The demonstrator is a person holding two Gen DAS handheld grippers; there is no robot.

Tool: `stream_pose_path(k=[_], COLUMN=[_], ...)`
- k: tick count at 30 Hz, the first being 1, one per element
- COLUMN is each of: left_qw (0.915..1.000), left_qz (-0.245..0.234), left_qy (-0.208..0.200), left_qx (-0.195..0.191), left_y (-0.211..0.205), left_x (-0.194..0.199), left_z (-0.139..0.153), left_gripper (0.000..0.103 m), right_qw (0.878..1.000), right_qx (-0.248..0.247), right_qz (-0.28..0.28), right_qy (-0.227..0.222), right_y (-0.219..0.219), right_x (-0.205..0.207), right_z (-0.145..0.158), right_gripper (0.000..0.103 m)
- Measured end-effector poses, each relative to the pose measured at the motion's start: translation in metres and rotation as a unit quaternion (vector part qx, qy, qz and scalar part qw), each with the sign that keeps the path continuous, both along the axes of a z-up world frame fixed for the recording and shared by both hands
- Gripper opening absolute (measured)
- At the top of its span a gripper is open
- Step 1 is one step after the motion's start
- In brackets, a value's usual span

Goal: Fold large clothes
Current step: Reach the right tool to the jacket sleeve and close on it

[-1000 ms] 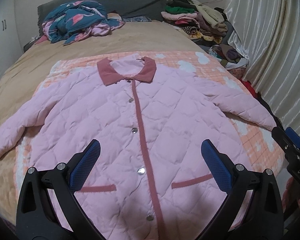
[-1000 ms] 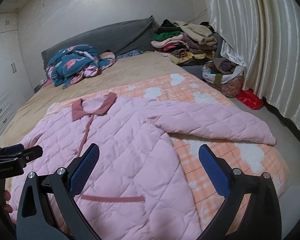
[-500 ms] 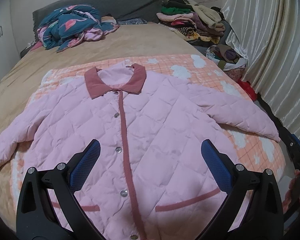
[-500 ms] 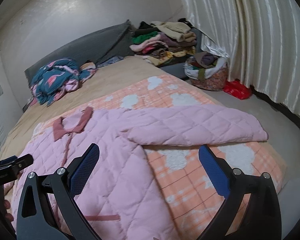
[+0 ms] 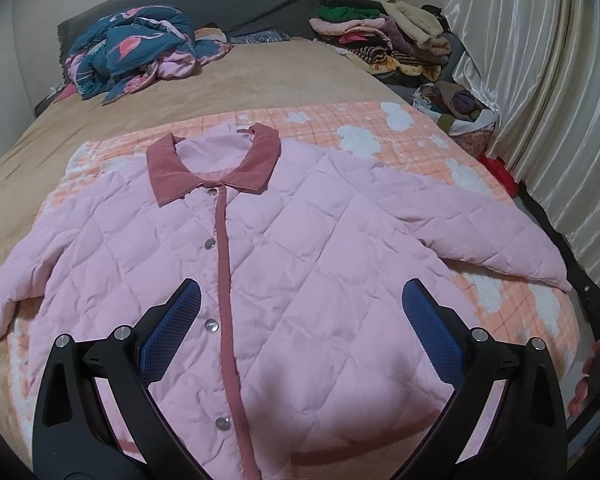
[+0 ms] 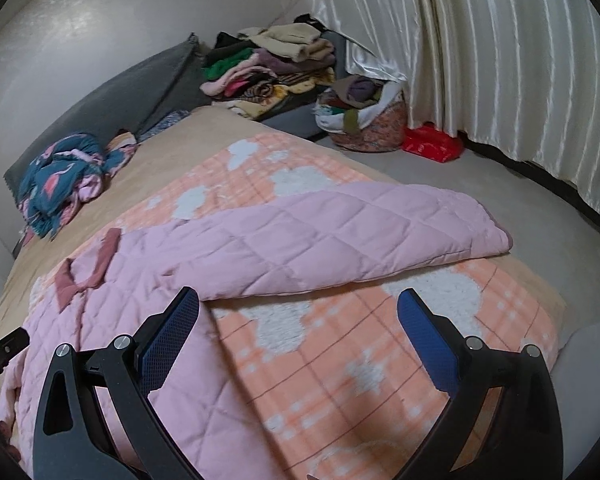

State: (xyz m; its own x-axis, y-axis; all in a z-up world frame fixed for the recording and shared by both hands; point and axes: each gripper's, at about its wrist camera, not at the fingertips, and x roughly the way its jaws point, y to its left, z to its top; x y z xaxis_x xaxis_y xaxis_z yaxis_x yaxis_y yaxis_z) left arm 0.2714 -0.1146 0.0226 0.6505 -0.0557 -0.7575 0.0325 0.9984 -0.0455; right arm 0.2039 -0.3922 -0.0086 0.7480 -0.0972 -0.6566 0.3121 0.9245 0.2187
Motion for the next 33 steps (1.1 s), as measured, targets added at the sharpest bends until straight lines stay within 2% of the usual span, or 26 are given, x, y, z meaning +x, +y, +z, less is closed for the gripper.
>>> stream_pose_path(k=[10, 14, 20, 27, 29, 33], left_qw=[0.9997, 0.9993, 0.9993, 0.9987, 0.9986, 0.9982], left_qz=[-0.008, -0.010, -0.005, 0.010, 0.014, 0.030], left_qy=[0.022, 0.033, 0.035, 0.046, 0.047, 0.041], left_qx=[0.012, 0.014, 0.014, 0.020, 0.020, 0.031], left_y=[-0.009, -0.009, -0.007, 0.008, 0.015, 0.033], left_x=[0.025, 0.035, 0.046, 0.056, 0.056, 0.056], left_z=[-0.026, -0.037, -0.047, -0.054, -0.054, -0.050], left_gripper=[0.095, 0.095, 0.095, 0.095, 0.095, 0.095], right_qw=[0.995, 0.991, 0.984, 0.964, 0.965, 0.965], right_qx=[0.065, 0.084, 0.132, 0.207, 0.195, 0.186], right_qz=[-0.064, -0.095, -0.110, -0.158, -0.170, -0.183], right_qy=[0.045, 0.051, 0.051, 0.047, 0.041, 0.027], right_y=[-0.056, -0.079, -0.103, -0.142, -0.149, -0.159], right_x=[0.035, 0.048, 0.064, 0.078, 0.083, 0.089], right_z=[-0.050, -0.067, -0.084, -0.112, -0.115, -0.118], right_gripper=[0.099, 0.099, 0.099, 0.099, 0.088, 0.078])
